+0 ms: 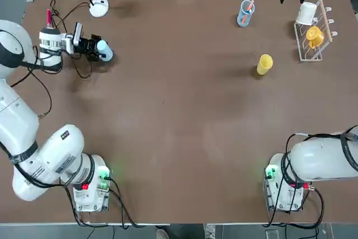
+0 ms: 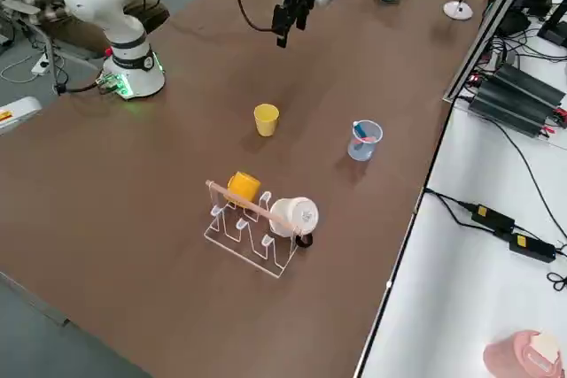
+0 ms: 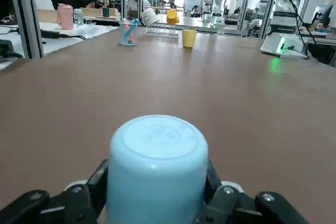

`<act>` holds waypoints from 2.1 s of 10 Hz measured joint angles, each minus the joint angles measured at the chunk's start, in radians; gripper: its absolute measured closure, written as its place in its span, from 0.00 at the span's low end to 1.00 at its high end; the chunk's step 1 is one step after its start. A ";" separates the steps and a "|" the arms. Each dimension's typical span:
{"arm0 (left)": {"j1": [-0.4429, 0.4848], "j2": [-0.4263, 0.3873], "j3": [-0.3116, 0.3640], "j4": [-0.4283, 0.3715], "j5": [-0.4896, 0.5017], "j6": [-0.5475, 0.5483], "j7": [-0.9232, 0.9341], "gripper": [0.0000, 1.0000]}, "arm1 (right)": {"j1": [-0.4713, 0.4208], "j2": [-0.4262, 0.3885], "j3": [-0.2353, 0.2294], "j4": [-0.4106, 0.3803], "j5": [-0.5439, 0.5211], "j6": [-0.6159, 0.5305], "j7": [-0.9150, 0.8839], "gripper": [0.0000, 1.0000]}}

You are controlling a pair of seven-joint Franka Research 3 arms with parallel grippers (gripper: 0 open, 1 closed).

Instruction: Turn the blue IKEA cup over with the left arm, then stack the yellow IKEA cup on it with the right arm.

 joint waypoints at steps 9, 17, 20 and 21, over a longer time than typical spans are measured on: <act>-0.347 -0.527 -0.027 -0.280 0.001 0.440 -0.323 0.28 | -0.035 -0.087 0.025 -0.428 0.001 0.386 -0.094 0.00; -0.619 -0.605 -0.028 -0.155 0.724 0.533 -1.210 0.31 | -0.096 -0.003 0.018 -0.619 0.001 0.789 -0.170 0.00; -0.762 -0.608 -0.027 -0.115 0.965 0.456 -1.431 0.31 | -0.098 0.044 0.017 -0.702 0.000 0.956 -0.179 0.00; -0.830 -0.608 -0.028 -0.113 1.069 0.408 -1.563 0.31 | -0.099 0.065 0.016 -0.718 0.000 0.995 -0.191 0.00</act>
